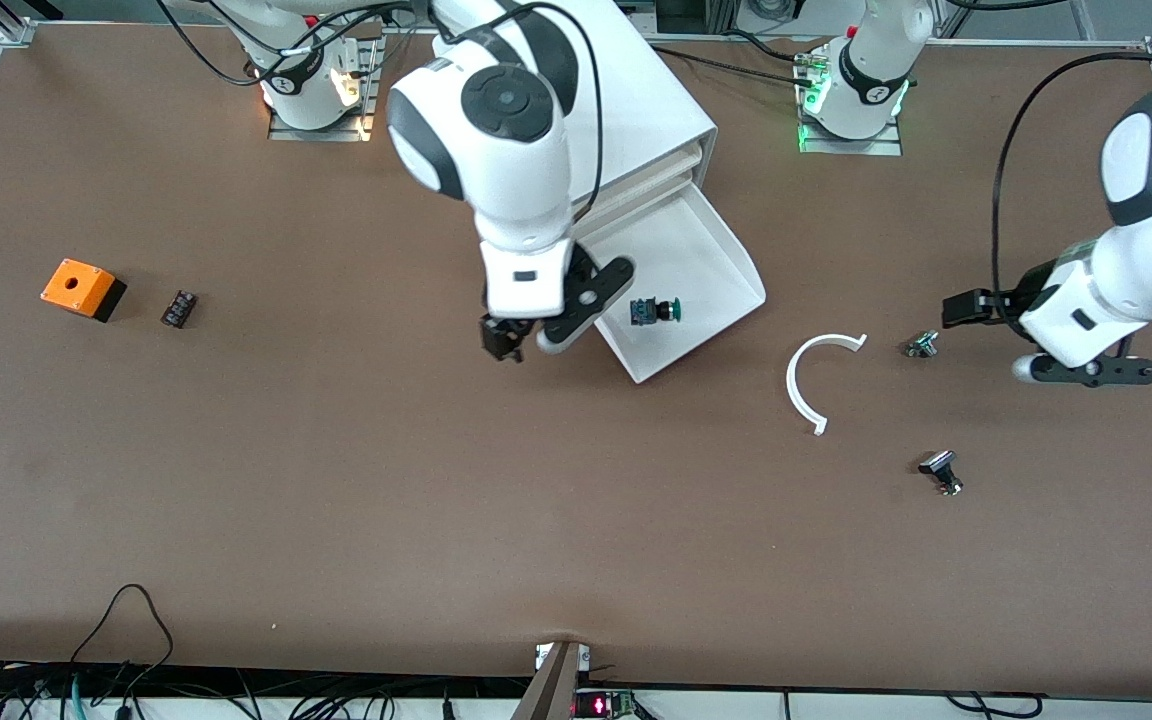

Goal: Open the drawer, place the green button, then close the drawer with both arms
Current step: 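Open the right gripper to release the button and lift away, then push the drawer shut with the left gripper while the right gripper retracts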

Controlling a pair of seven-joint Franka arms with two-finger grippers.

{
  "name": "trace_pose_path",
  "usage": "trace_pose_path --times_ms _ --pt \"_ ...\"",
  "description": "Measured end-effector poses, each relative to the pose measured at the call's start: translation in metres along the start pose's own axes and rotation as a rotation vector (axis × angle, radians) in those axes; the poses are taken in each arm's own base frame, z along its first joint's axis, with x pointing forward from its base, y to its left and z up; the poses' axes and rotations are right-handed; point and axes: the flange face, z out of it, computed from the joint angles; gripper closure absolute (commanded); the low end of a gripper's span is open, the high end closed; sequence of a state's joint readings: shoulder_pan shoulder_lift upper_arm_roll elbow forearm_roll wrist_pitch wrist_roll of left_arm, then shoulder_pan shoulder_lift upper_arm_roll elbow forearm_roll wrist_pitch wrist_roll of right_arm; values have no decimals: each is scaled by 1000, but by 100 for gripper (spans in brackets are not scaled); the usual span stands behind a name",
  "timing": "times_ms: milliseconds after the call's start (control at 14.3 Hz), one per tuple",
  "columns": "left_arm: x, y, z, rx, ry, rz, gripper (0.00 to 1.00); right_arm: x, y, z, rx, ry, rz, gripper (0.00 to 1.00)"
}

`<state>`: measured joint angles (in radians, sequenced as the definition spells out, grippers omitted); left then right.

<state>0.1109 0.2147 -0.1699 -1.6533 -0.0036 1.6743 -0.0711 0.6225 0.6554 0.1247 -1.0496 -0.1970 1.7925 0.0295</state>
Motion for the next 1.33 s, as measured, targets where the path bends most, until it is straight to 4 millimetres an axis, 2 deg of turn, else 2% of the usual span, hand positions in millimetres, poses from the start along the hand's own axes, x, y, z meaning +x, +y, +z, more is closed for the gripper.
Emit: trace_pose_path --times_ms 279,488,628,767,977,1326 --pt "7 9 35 -17 -31 -42 0 -8 31 12 -22 -53 323 0" --pt "9 17 84 -25 11 -114 0 -16 58 22 -31 -80 535 0" --pt "7 32 114 -31 47 -151 0 -27 92 24 -29 -98 645 0" --pt "6 55 135 -40 90 -196 0 -46 132 19 -32 -113 713 0" --pt "9 99 169 -65 142 -270 0 -85 187 9 -47 -135 798 0" --pt "2 183 228 -103 158 -393 0 -145 253 -17 -64 -134 911 0"
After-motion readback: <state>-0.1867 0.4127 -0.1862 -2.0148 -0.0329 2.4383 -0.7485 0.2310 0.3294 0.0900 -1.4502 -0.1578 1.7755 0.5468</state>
